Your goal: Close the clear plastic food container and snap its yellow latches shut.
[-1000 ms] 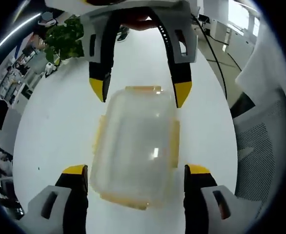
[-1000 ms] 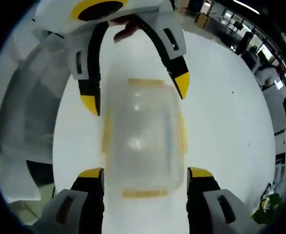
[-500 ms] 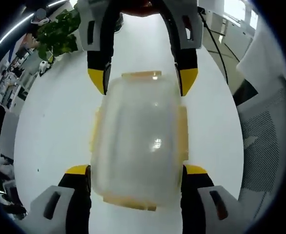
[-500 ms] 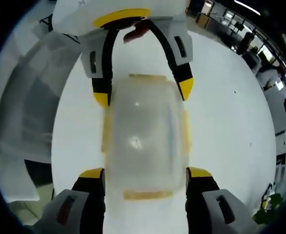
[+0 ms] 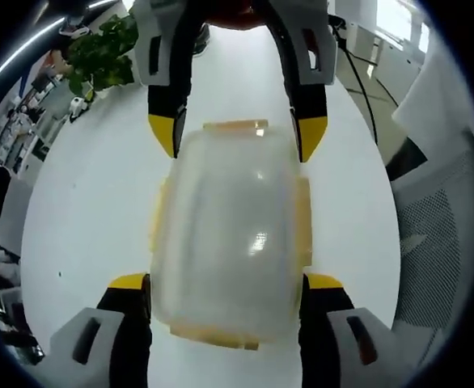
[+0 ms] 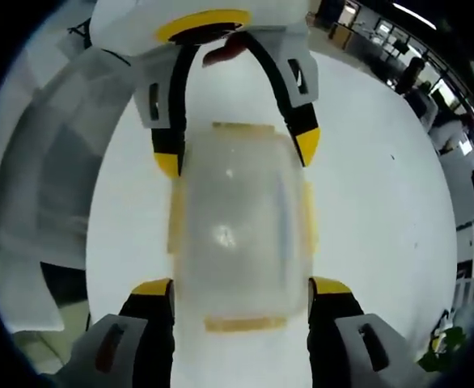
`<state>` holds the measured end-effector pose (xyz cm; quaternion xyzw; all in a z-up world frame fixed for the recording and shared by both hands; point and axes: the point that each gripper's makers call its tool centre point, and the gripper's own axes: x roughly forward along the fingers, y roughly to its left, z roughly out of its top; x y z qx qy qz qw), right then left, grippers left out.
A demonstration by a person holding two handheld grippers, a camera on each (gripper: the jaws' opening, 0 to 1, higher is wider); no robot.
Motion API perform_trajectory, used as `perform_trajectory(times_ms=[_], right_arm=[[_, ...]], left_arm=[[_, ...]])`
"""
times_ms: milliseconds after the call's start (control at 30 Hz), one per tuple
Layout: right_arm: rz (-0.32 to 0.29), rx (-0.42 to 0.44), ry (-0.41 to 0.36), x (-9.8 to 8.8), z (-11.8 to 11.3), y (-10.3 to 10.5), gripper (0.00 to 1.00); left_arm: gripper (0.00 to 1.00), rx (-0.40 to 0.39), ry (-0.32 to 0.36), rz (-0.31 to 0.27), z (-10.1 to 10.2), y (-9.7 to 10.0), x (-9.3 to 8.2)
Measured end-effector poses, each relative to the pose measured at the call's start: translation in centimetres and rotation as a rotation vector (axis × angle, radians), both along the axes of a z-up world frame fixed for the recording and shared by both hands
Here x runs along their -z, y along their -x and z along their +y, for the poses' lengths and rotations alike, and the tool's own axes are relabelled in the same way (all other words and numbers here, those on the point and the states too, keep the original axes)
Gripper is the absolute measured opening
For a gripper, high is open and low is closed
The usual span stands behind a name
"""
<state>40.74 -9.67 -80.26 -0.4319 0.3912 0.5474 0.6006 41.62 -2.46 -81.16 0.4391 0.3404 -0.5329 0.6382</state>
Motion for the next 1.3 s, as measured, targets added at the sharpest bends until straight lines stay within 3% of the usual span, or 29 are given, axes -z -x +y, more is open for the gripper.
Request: perform_trajectory(times_ms=[400, 1300], right_arm=[[-0.006, 0.005, 0.009, 0.0, 2.3, 1.2, 0.66], [-0.011, -0.041, 0.036, 0.1, 11.3, 2.7, 0.66]], left_arm=[[0.74, -0.008, -0.005, 0.0, 2.2, 1.3, 0.0], [0.75, -0.07, 0.007, 0.01, 11.2, 3.2, 0.1]])
